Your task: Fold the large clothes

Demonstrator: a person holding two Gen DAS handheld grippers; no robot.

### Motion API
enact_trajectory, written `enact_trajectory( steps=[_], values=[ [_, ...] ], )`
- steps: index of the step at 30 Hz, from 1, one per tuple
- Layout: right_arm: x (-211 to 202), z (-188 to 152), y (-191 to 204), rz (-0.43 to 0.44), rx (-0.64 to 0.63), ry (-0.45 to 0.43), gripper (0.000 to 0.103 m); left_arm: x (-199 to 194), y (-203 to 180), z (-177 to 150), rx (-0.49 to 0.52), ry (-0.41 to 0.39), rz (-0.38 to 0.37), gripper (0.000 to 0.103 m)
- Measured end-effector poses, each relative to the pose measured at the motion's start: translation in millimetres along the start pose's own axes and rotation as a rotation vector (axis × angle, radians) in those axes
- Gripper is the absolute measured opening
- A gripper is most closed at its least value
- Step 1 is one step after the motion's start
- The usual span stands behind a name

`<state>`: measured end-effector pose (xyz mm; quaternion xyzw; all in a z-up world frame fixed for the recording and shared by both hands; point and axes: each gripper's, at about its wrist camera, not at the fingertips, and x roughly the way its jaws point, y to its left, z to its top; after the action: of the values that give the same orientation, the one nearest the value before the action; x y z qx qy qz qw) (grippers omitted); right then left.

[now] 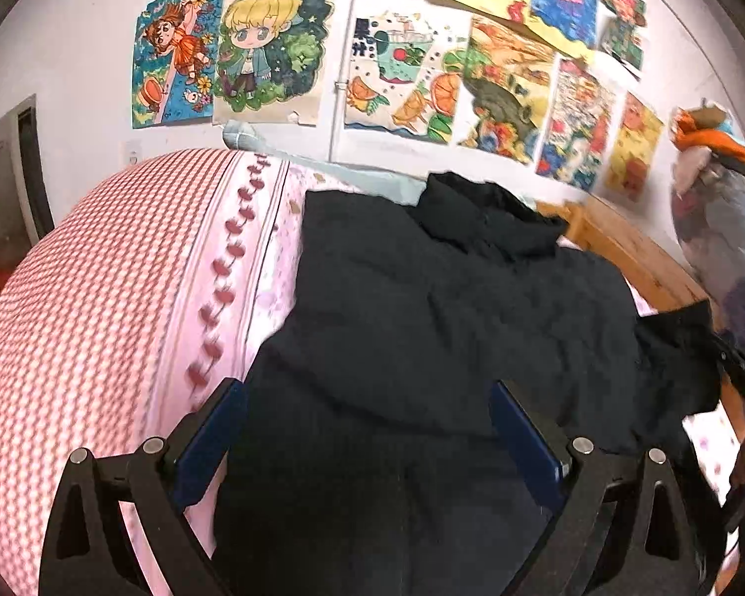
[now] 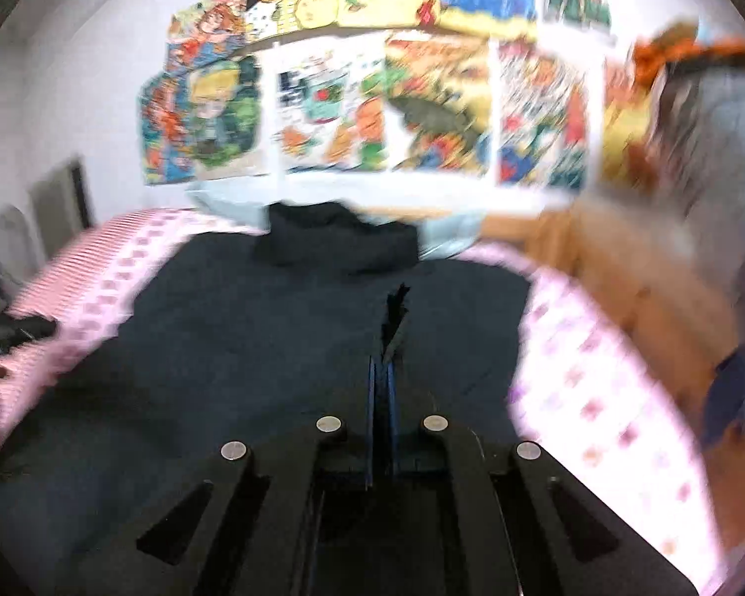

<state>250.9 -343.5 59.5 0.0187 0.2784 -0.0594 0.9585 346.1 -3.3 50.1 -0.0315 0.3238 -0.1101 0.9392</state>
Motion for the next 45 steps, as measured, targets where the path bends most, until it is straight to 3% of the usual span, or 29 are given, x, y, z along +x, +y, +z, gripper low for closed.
enact_trajectory(
  steps=[3, 5, 6, 8, 10, 12, 14, 18, 19, 21, 25, 32, 35, 37, 42, 45],
  values=[
    [39, -4, -17, -0.129, 0.027, 0.042, 0.01, 36, -15, 13, 0.012, 0.003, 0.035, 0.099],
    [65, -13, -29, -0.202, 0.057, 0.14, 0.025, 61, -24, 15, 0.033, 0.038, 0.059, 0.099],
    [67, -19, -35, -0.195, 0.08, 0.152, 0.03, 75, -30, 15, 0.049, 0.06, 0.073, 0.099],
    [53, -24, -40, -0.159, 0.123, 0.102, 0.062, 90, -37, 14, 0.063, 0.095, 0.079, 0.098],
    [34, -22, -39, -0.17, 0.106, 0.013, 0.071, 92, -42, 12, 0.067, 0.065, 0.05, 0.098],
    [23, -12, -33, -0.085, 0.065, -0.053, 0.073, 85, -44, 12, 0.057, -0.005, 0.009, 0.099],
    [36, -5, -23, -0.006, 0.016, -0.031, 0.075, 83, -46, 12, 0.053, -0.057, 0.009, 0.099],
    [112, -32, -2, -0.022, -0.104, 0.227, 0.075, 114, -45, 3, 0.046, 0.059, 0.078, 0.099],
    [119, -42, 0, -0.028, -0.114, 0.246, 0.076, 125, -42, -4, 0.044, 0.095, 0.094, 0.099],
    [126, -61, -6, -0.009, -0.077, 0.213, 0.077, 134, -36, -15, 0.018, 0.105, 0.073, 0.103],
    [122, -74, -10, -0.002, -0.045, 0.143, 0.079, 140, -25, -35, -0.041, 0.041, 0.02, 0.103],
    [132, -79, -2, 0.001, -0.047, 0.132, 0.083, 148, -34, -40, -0.014, 0.053, 0.069, 0.103],
    [123, -72, 4, -0.019, -0.075, 0.141, 0.083, 139, -32, -33, -0.034, 0.072, 0.092, 0.103],
    [112, -60, 4, 0.025, -0.069, 0.179, 0.083, 128, -33, -23, -0.05, 0.101, 0.099, 0.103],
    [56, -29, -1, 0.114, 0.028, 0.163, 0.085, 69, -30, -10, -0.178, 0.09, -0.009, 0.103],
    [27, -11, 3, 0.133, 0.027, 0.15, 0.086, 32, -31, -1, -0.218, 0.089, 0.001, 0.103]
  ],
)
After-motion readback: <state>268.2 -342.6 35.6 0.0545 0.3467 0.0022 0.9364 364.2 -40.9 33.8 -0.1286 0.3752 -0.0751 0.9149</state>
